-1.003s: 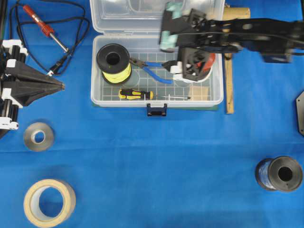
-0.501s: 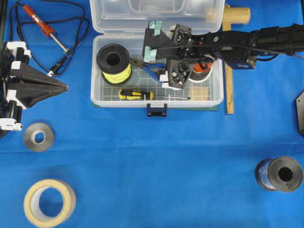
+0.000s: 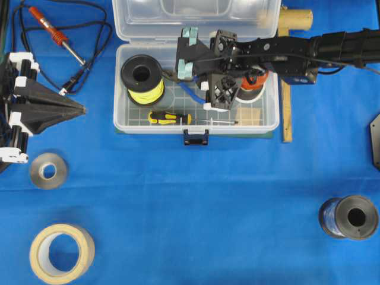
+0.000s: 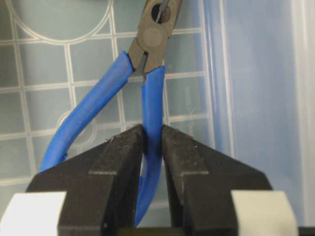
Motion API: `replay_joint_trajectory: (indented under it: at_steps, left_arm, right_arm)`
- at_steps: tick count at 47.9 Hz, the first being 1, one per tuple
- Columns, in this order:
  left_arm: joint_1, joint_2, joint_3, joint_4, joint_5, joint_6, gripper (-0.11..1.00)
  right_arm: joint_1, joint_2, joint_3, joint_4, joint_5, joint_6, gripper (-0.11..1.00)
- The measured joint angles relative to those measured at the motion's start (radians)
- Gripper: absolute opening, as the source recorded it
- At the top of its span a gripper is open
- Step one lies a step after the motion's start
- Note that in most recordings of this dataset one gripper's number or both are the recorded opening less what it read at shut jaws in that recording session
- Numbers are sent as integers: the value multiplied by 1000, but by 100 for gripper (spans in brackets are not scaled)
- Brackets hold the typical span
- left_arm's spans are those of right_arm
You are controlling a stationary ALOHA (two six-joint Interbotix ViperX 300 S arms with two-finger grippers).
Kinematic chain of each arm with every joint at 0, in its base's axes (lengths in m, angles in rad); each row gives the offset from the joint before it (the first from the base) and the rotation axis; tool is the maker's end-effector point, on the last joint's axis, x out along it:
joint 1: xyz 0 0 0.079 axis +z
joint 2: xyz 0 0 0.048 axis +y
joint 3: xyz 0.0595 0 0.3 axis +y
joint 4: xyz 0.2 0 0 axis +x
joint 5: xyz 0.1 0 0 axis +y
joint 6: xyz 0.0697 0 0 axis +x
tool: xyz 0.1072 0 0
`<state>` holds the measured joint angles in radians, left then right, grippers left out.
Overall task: Pick the nipper from the toolbox among several items.
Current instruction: 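Lower the right gripper and close it on the blue pliers handle, then lift the pliers out of the toolbox and carry them toward the front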
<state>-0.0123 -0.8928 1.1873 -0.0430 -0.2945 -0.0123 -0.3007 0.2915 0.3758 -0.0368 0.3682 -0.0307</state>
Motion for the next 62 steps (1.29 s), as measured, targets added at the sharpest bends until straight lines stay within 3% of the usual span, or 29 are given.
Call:
replay_joint_trajectory:
  at_steps: [27,38,47,55,62]
  left_arm:
    - [0,-3,0,2,0,0,0]
    - [0,-5,0,2,0,0,0]
    - [3,-5,2,0,0,0,0]
    - [6,-5,8,0,0,0,0]
    - [9,-5,17,0,0,0,0]
  right_arm:
    - [5,-394,5,-15,118,8,13]
    - [166,-489,74,-14,97,38,13]
    - [344,-495,114,-14,43,135,13]
    - [443,-422,143,-14,-34,209,13]
    - [469,-316,155,-14,-98,267,13]
